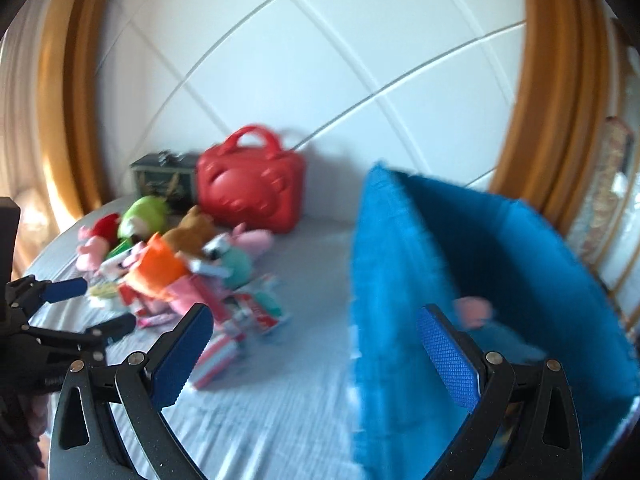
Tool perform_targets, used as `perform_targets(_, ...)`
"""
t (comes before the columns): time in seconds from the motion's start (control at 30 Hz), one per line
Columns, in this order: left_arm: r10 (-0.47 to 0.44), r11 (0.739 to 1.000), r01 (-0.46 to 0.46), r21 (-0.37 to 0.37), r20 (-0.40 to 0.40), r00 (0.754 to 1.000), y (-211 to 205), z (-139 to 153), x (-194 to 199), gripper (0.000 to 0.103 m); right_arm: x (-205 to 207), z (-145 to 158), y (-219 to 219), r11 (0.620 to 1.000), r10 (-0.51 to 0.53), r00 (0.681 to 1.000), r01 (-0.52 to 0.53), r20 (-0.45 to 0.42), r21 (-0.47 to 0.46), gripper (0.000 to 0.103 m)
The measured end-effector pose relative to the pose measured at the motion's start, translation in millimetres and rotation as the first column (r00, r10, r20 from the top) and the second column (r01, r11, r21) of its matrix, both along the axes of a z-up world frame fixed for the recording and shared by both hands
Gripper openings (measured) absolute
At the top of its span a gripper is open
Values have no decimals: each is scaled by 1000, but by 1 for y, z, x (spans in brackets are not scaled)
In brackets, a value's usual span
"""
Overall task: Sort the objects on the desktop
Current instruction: 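Move both tools back to the heap on the table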
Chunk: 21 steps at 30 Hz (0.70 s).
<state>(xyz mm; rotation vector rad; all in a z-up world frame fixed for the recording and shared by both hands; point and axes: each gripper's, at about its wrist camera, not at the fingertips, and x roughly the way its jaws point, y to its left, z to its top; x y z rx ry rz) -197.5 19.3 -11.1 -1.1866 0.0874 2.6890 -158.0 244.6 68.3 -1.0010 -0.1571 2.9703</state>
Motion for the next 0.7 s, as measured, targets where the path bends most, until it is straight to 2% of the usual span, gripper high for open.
perform_targets(0.17, 146, 989, -144, -26, 104, 984, -76, -47, -13, 85, -33, -42, -24, 999, 35, 992, -32, 119, -30, 103)
perform_targets(0.4, 289, 957, -277, -89, 171, 942, -174, -98, -29, 85, -68, -101, -49, 999, 8, 963, 4, 270, -44, 103)
perform_targets(0.57, 314, 949, -301, -94, 218, 924, -225, -128, -55, 85, -81, -136, -69, 998, -4, 939, 26, 344, -60, 103)
perform_targets(0.7, 286, 958, -273, -85, 269, 920, -239, -153, -84, 85, -86, -156, -81, 997, -15, 922, 42, 387, -60, 103)
